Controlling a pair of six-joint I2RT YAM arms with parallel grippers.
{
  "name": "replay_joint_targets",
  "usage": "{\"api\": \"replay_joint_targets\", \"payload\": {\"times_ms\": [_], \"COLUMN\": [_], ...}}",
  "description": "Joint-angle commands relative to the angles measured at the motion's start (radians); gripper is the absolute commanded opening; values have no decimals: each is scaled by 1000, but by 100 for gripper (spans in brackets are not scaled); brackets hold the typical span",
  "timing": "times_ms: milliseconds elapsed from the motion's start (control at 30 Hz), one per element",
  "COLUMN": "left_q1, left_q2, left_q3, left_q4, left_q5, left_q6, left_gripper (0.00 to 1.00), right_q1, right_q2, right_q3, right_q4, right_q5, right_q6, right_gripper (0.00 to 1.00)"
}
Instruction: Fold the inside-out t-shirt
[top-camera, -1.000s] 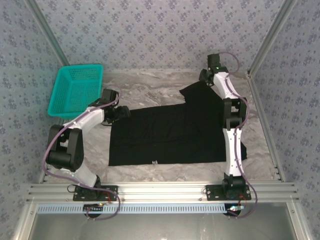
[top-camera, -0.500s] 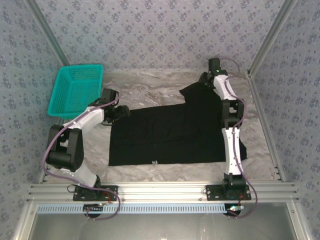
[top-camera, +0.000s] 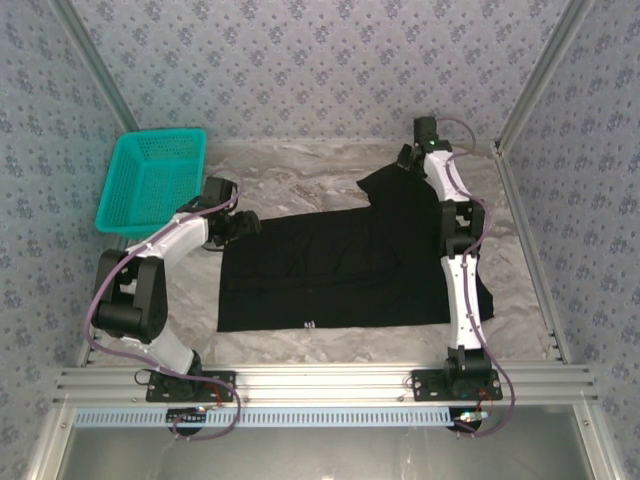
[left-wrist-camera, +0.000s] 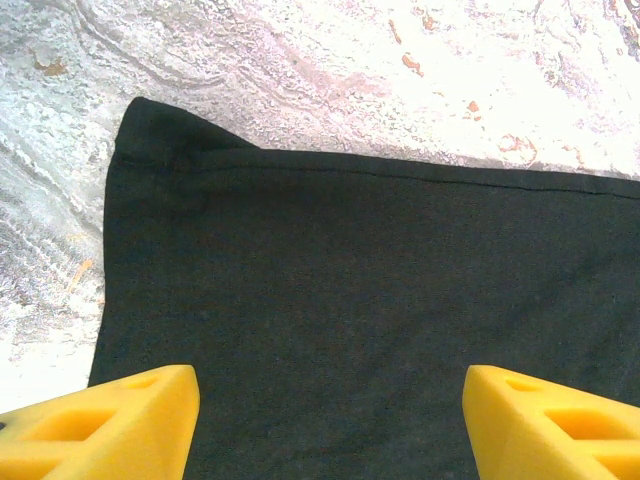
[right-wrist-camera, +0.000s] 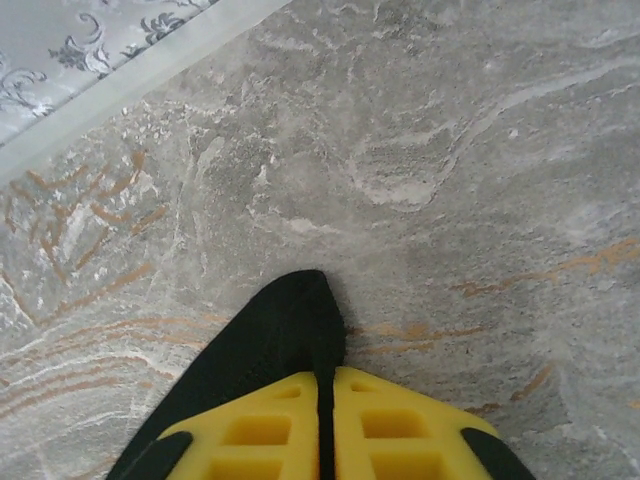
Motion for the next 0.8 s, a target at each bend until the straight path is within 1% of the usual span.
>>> {"api": "replay_joint_targets", "payload": {"times_ms": [0, 133, 300, 367, 500, 767], "left_q1": [7, 27, 37, 39, 40, 40], "left_q2": [7, 20, 111, 155, 221, 375], "left_q3": [26, 36, 139, 184, 232, 374], "left_q4": [3, 19, -33, -64, -92, -178], "left_q5": [9, -34, -176, -207, -224, -211], "left_q6": [0, -10, 40, 60, 67, 91], "left_gripper": [70, 71, 72, 73, 73, 70], "right_q1": [-3, -13, -20, -21, -21, -11], "right_q2": [32, -4, -41, -44, -52, -66], "right_q3": [36, 34, -10, -10, -13, -27], "right_q4": [-53, -35, -17, -26, -28, -25], "right_q5": [-27, -26, -44, -47, -57, -67], "right_q6": [-8, -26, -45, -51, -59, -68], "right_gripper": [6, 0, 0, 0, 0, 0]}}
